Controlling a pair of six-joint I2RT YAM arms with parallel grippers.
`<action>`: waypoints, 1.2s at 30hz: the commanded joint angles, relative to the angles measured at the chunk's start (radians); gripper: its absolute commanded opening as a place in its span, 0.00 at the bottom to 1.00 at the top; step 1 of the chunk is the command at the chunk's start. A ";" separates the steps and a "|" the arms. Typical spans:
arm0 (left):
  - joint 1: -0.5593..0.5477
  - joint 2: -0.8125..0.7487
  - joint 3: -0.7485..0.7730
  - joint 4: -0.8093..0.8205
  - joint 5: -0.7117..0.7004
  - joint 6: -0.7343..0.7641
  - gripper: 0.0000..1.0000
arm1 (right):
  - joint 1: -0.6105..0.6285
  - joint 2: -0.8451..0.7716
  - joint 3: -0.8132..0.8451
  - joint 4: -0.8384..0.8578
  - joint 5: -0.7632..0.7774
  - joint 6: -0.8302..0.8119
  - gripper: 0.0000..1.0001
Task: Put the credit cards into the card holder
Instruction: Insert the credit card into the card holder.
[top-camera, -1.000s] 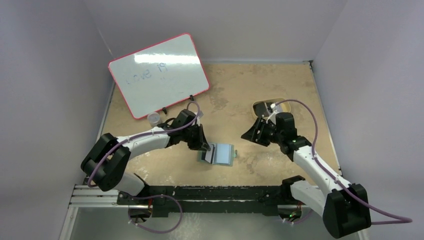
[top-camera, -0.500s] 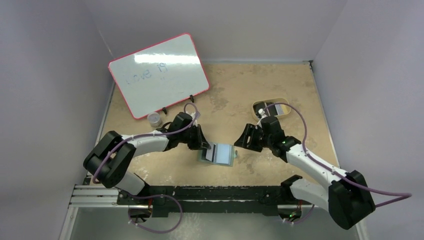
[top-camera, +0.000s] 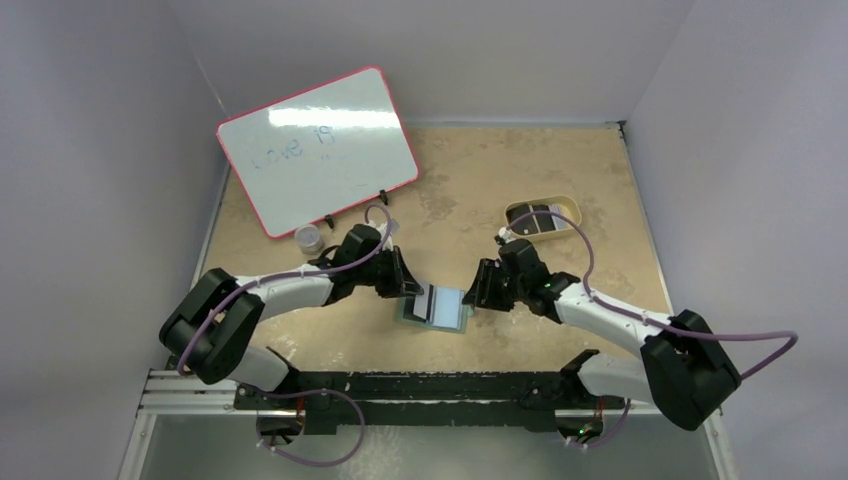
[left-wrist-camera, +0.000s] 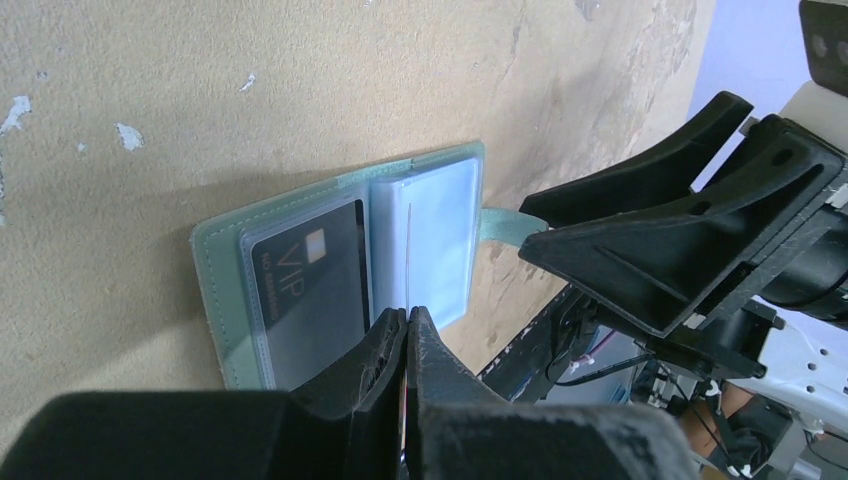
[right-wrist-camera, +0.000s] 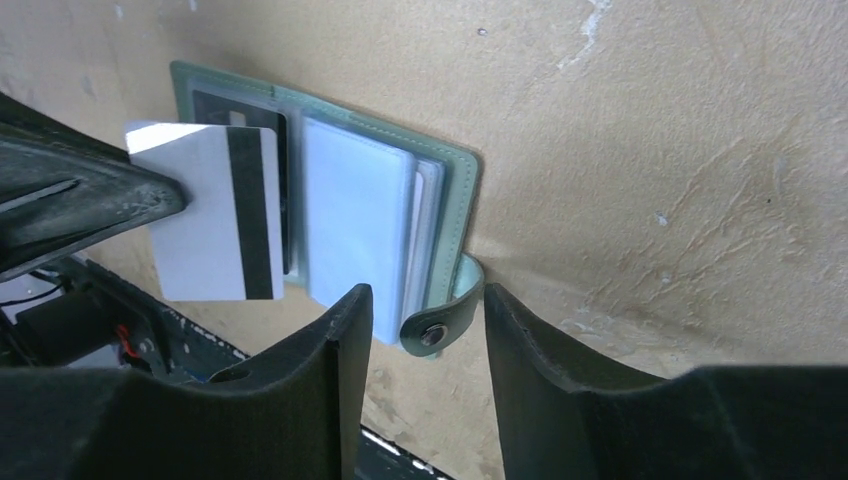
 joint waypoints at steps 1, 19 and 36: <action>0.004 0.000 -0.007 0.056 0.013 0.015 0.00 | 0.011 0.024 0.012 0.012 0.060 0.000 0.45; 0.004 0.083 -0.053 0.196 0.038 0.002 0.00 | 0.012 0.075 -0.036 0.074 0.083 -0.012 0.15; 0.003 0.125 -0.051 0.126 -0.025 0.083 0.00 | 0.012 0.111 -0.039 0.098 0.096 -0.025 0.12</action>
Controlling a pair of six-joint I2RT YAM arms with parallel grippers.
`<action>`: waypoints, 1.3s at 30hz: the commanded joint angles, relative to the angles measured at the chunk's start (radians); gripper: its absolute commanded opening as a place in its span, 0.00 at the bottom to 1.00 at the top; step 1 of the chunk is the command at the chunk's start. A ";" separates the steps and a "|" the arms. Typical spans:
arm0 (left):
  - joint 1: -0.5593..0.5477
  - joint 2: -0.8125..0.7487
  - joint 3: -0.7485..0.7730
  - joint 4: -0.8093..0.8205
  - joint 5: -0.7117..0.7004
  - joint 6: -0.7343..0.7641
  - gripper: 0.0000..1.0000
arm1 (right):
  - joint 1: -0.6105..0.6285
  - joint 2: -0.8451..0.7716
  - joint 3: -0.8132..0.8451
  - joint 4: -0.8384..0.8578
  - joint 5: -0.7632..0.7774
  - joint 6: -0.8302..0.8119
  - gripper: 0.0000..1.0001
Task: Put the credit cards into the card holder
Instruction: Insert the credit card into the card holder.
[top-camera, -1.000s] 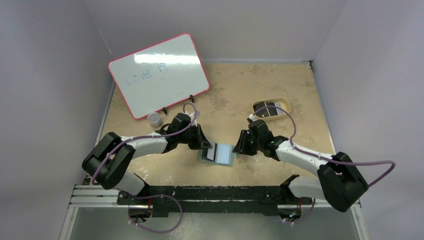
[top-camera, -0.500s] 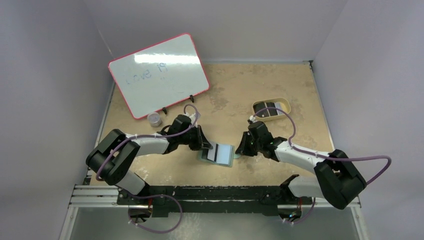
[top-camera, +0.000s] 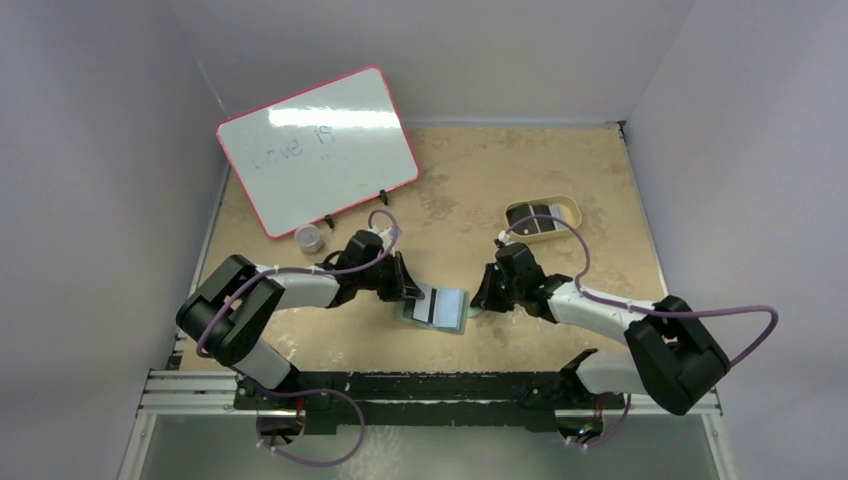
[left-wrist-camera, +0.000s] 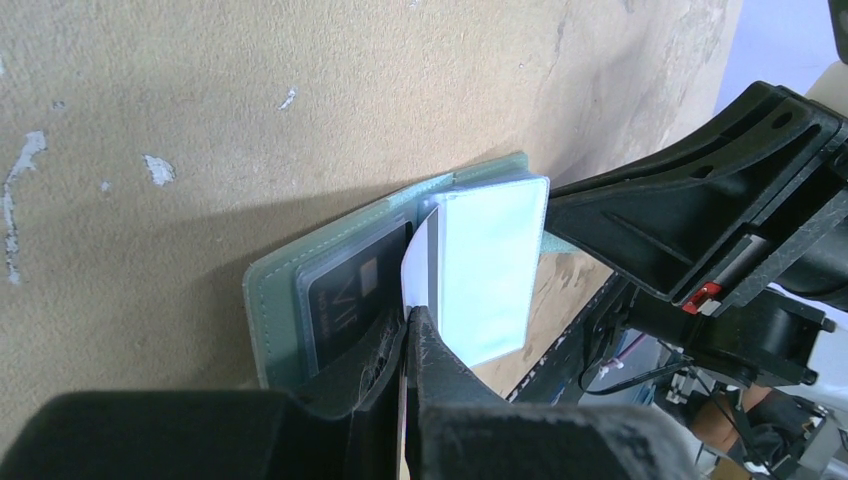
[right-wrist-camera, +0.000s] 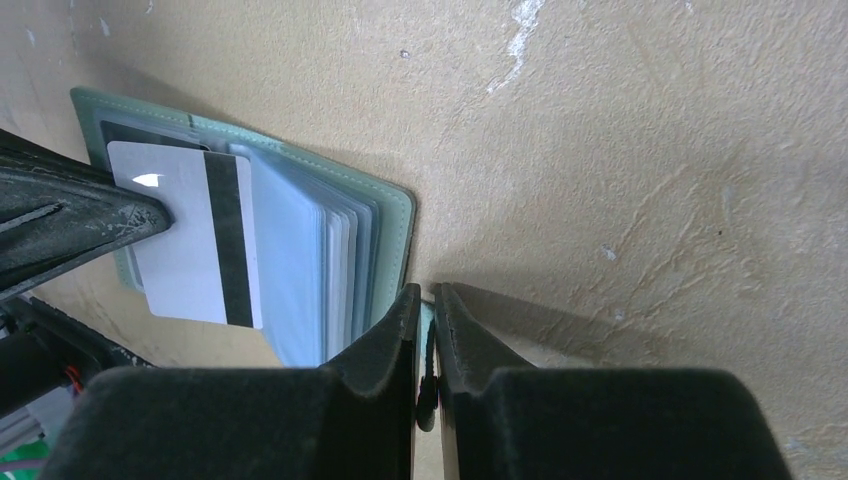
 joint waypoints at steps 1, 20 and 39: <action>0.002 0.017 -0.008 -0.024 -0.048 0.057 0.00 | 0.005 0.020 -0.004 0.019 0.034 -0.016 0.12; -0.005 0.059 0.022 0.077 0.080 -0.007 0.00 | 0.005 0.067 -0.009 0.060 0.023 -0.021 0.09; -0.060 0.118 0.014 0.169 0.040 -0.078 0.01 | 0.006 0.085 -0.015 0.083 0.028 -0.016 0.07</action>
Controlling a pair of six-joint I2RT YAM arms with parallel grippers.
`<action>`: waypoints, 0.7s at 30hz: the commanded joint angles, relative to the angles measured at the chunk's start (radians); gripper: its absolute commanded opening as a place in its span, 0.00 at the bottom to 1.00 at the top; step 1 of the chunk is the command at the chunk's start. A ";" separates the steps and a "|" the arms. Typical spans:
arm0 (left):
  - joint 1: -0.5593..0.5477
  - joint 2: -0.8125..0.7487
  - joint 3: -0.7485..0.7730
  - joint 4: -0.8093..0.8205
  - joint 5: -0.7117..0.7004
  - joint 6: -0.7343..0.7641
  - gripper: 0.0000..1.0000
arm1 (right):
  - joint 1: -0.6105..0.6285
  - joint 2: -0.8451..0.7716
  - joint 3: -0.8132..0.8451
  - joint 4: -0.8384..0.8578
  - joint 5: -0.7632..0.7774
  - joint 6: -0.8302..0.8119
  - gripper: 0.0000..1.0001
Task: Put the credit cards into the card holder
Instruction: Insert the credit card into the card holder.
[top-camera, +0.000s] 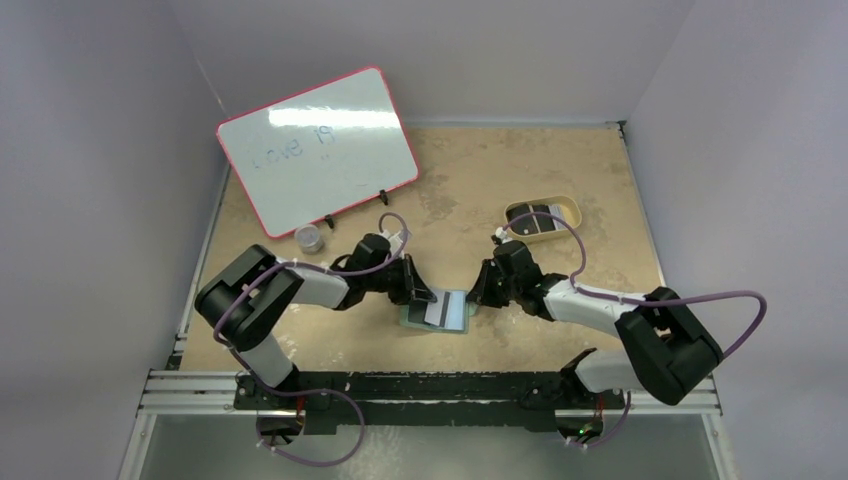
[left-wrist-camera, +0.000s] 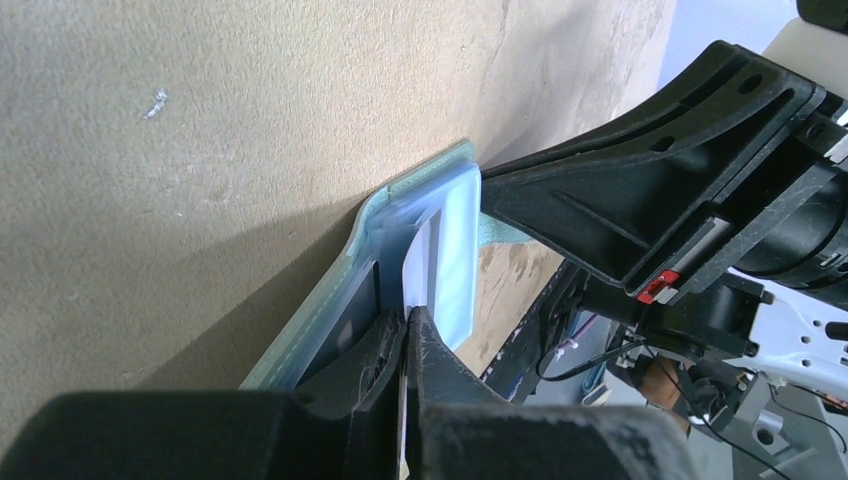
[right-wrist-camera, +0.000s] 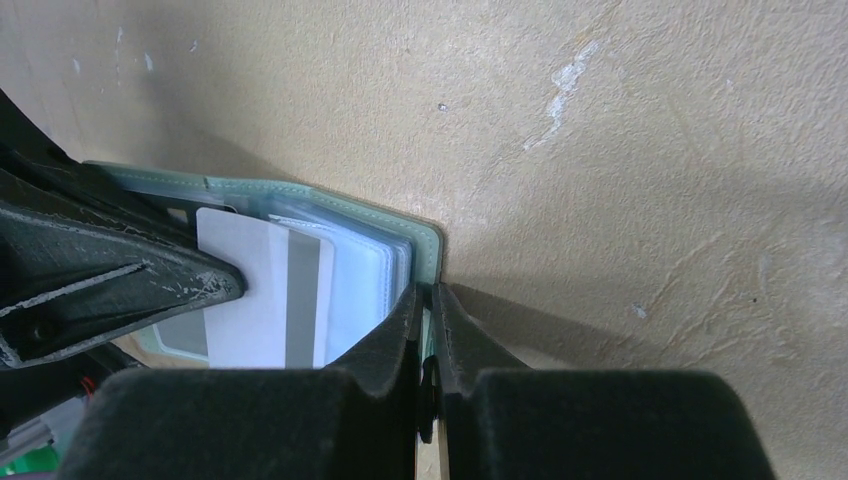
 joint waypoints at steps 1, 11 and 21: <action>-0.027 0.003 0.010 -0.018 -0.064 0.012 0.03 | 0.005 0.029 -0.015 -0.028 0.033 -0.015 0.06; -0.041 -0.149 0.067 -0.260 -0.303 0.049 0.33 | 0.006 -0.013 -0.028 -0.038 0.049 -0.002 0.04; -0.087 -0.133 0.095 -0.324 -0.338 0.047 0.18 | 0.005 0.003 -0.031 -0.013 0.028 -0.002 0.03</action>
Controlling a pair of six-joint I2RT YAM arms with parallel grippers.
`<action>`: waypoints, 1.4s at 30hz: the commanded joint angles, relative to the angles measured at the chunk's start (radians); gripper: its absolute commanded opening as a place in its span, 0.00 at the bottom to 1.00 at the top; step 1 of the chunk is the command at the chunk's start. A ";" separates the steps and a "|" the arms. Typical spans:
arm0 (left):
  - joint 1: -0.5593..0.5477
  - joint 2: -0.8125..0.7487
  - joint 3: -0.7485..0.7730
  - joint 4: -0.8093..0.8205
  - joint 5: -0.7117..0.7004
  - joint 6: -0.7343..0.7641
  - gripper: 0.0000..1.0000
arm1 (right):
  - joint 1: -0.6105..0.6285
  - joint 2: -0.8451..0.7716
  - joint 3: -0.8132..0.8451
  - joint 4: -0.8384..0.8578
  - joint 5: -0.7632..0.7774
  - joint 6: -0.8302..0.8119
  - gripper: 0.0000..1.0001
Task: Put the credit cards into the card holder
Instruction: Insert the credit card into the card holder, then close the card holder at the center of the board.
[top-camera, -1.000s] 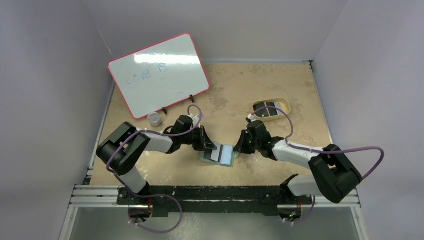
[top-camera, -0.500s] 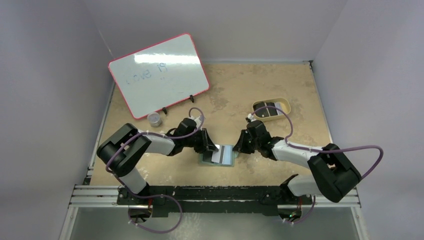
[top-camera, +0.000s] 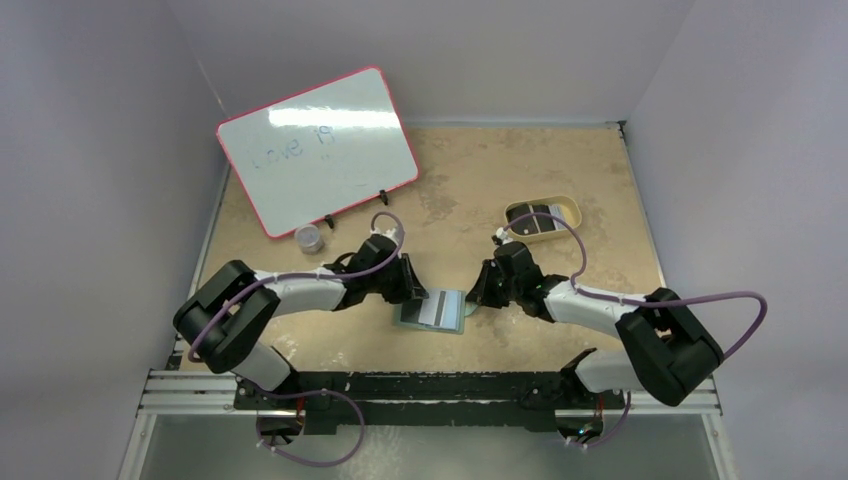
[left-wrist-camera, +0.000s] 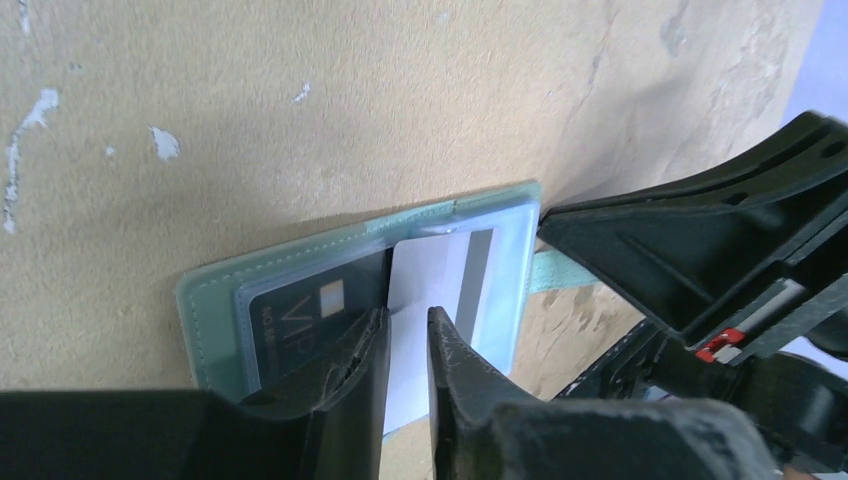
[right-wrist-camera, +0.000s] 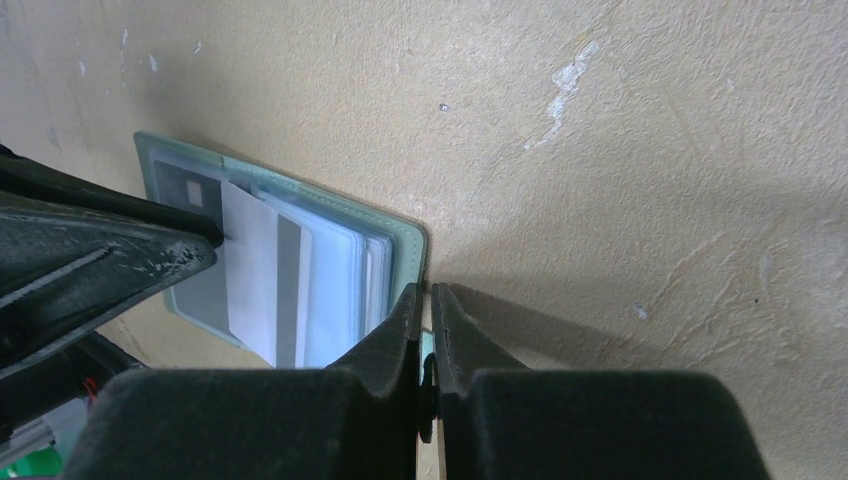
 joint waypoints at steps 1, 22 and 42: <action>-0.034 0.015 0.047 -0.023 -0.039 0.018 0.17 | 0.006 0.006 -0.018 -0.033 0.025 -0.005 0.03; -0.110 0.033 0.106 0.125 0.022 -0.093 0.28 | 0.005 0.006 -0.007 -0.011 0.022 0.008 0.01; 0.078 -0.272 0.039 -0.526 -0.306 0.037 0.39 | 0.006 -0.028 0.001 -0.005 0.003 -0.006 0.00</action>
